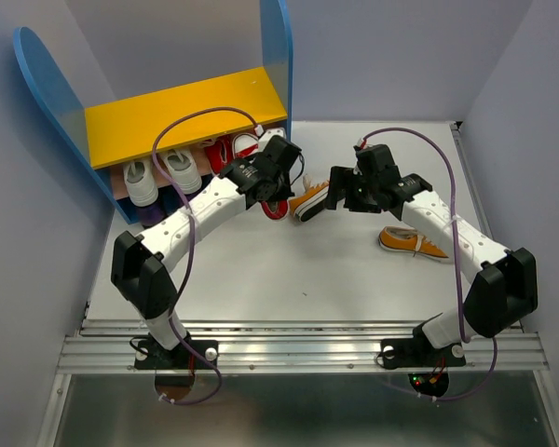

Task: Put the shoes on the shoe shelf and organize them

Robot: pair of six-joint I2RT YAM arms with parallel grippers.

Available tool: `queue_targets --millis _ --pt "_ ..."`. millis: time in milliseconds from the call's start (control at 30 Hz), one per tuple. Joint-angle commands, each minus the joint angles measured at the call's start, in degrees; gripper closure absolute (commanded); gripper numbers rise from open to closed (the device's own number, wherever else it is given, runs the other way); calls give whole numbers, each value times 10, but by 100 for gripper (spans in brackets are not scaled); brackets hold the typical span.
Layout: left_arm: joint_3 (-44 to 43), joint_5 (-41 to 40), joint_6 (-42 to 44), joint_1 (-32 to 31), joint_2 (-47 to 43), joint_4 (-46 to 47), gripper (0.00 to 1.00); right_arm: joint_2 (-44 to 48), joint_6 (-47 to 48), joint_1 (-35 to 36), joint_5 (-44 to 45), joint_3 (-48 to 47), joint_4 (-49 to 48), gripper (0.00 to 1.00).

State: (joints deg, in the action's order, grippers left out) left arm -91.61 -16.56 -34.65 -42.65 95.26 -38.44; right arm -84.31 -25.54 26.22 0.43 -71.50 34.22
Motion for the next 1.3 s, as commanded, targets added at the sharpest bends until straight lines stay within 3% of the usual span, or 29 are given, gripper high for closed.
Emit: queue_targets --millis 0,1267 --pt "-63 -30 33 18 4 56 100 13 -5 -3 2 -3 -5 0" --pt "-276 -5 158 107 187 73 100 42 -17 -3 3 -3 16 0"
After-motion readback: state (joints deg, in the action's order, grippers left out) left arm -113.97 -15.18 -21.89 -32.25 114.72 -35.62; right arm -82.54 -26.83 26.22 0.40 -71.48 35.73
